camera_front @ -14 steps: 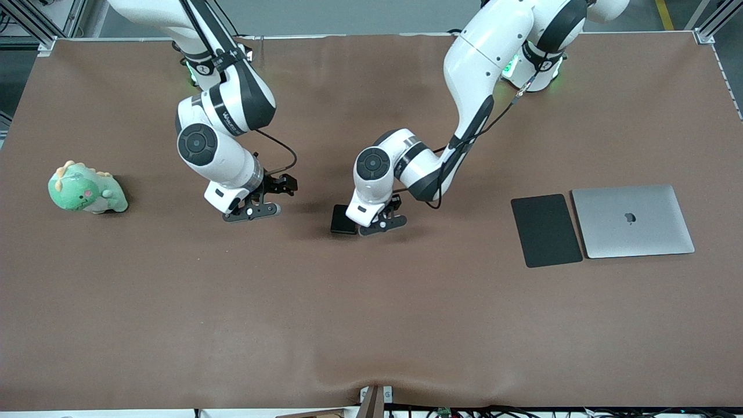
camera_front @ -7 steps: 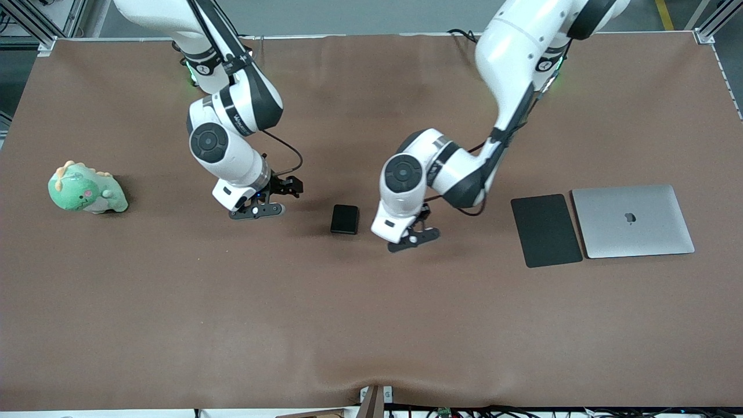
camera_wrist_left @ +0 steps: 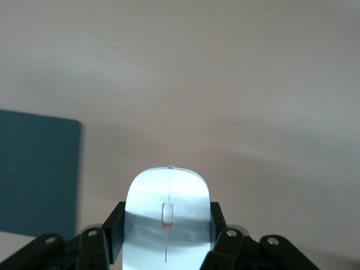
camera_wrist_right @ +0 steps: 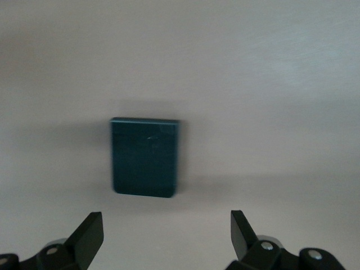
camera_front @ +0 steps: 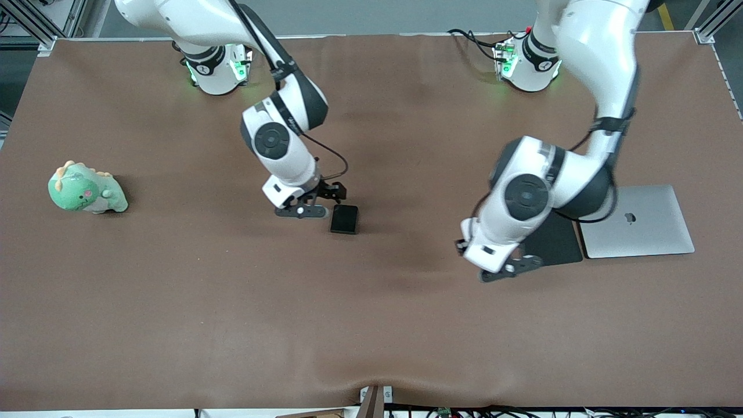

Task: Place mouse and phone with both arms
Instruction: 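Carry the mouse to the pad while the right gripper grasps the phone, then lower the mouse onto the pad and open the left gripper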

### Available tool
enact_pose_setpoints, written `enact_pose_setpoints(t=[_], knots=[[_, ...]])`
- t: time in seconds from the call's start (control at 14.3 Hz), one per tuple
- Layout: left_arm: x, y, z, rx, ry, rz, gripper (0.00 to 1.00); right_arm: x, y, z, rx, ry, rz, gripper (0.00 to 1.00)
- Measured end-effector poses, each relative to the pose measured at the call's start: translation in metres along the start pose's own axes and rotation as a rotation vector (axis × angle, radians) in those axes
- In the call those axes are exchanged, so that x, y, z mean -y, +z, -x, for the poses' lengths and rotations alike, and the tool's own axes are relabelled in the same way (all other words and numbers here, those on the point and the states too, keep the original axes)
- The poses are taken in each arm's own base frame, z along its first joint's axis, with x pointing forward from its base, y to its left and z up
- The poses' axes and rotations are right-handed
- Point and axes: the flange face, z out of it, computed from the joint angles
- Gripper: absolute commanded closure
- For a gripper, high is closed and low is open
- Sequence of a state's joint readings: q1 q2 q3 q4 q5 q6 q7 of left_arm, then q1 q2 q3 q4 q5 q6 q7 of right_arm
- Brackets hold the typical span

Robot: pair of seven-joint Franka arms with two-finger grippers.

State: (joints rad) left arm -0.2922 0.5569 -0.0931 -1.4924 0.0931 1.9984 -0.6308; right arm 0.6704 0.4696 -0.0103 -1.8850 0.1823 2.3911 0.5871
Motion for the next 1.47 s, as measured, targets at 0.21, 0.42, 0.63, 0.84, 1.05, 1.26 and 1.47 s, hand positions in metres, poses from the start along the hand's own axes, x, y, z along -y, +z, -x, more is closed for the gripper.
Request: enact_pose_setpoints(t=[0.21, 0.42, 0.63, 0.84, 1.05, 1.26, 1.47], knots=[[0.077, 0.027, -0.026, 0.048, 0.053, -0.044, 0.74, 0.037, 0.004, -0.004, 0.016, -0.039, 0.012, 0.00], [0.130, 0.060, -0.034, 0.069, 0.080, -0.099, 0.72, 0.061, -0.006, -0.025, 0.055, -0.058, 0.050, 0.00], [0.160, 0.094, -0.030, 0.084, 0.053, -0.094, 0.71, 0.063, 0.020, -0.035, 0.061, -0.062, 0.100, 0.00], [0.195, 0.129, -0.026, 0.043, 0.009, -0.056, 0.71, 0.053, 0.034, -0.051, 0.028, -0.050, 0.104, 0.00], [0.214, 0.156, -0.014, 0.030, -0.012, -0.036, 0.71, 0.034, 0.042, -0.065, 0.034, -0.018, 0.112, 0.00], [0.207, 0.164, -0.005, 0.027, 0.000, -0.026, 0.70, 0.031, 0.063, -0.066, 0.034, -0.008, 0.114, 0.00], [0.201, 0.169, 0.002, 0.026, 0.012, -0.017, 0.64, 0.033, 0.075, -0.065, 0.021, 0.025, 0.106, 0.00]])
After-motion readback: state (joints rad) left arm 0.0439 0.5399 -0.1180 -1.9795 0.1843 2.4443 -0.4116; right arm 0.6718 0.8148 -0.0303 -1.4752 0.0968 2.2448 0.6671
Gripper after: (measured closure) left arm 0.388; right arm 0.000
